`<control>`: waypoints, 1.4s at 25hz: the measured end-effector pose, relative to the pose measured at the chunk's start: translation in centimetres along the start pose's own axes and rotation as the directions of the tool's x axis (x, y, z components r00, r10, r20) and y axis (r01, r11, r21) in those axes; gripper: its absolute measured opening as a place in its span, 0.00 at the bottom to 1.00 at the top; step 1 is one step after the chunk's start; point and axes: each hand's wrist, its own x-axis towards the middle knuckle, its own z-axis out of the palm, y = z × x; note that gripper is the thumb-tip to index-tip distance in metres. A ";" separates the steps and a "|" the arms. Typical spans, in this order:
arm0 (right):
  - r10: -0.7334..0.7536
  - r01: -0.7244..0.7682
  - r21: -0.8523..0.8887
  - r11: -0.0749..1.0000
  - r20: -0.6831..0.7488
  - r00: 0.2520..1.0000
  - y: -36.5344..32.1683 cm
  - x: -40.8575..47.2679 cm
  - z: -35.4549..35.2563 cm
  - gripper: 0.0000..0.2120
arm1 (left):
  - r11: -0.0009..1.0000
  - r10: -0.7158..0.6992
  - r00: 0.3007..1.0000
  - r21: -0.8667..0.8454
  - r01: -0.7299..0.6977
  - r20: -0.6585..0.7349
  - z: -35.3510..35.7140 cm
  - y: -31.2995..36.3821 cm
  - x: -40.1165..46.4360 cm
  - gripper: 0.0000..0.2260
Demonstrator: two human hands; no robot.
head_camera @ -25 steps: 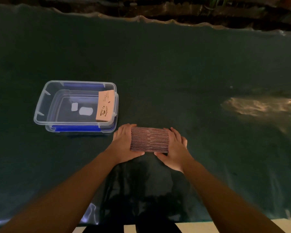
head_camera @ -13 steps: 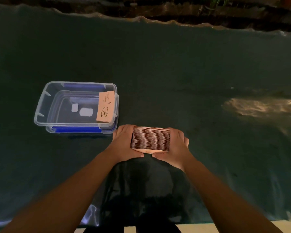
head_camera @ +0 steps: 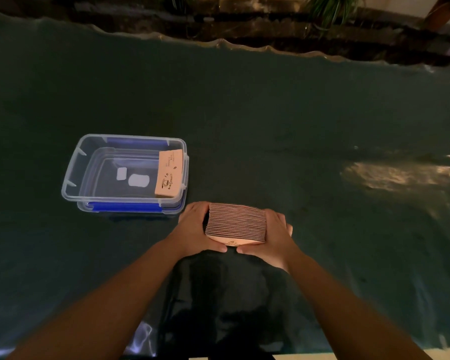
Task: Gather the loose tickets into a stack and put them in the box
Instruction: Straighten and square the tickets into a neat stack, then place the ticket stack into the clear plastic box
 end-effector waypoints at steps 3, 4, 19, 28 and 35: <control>0.013 -0.018 0.251 0.968 0.024 1.000 -1.4 -1.2 -0.4 0.47 | 0.957 0.019 0.994 -0.289 0.013 0.110 -1.8 0.4 -0.9 0.44; 0.007 -0.028 0.362 0.932 0.058 0.998 -2.0 -1.6 -0.6 0.49 | 0.929 0.034 0.992 -0.370 0.014 0.122 -2.5 0.6 -1.4 0.42; -0.143 0.077 0.640 0.765 0.053 0.988 -21.5 0.4 -2.3 0.48 | 0.393 0.046 0.997 -0.916 -0.082 -0.069 -17.4 2.0 -4.9 0.35; -0.175 0.104 0.528 0.843 0.087 0.981 -31.5 5.7 1.7 0.30 | 0.479 -0.167 0.978 -0.877 -0.031 -0.126 -24.8 -2.6 -4.5 0.21; 0.094 -0.218 0.476 0.852 0.270 0.958 -33.0 9.0 7.8 0.22 | 0.522 -0.331 0.944 -0.834 0.179 -0.004 -25.2 -6.3 -2.4 0.17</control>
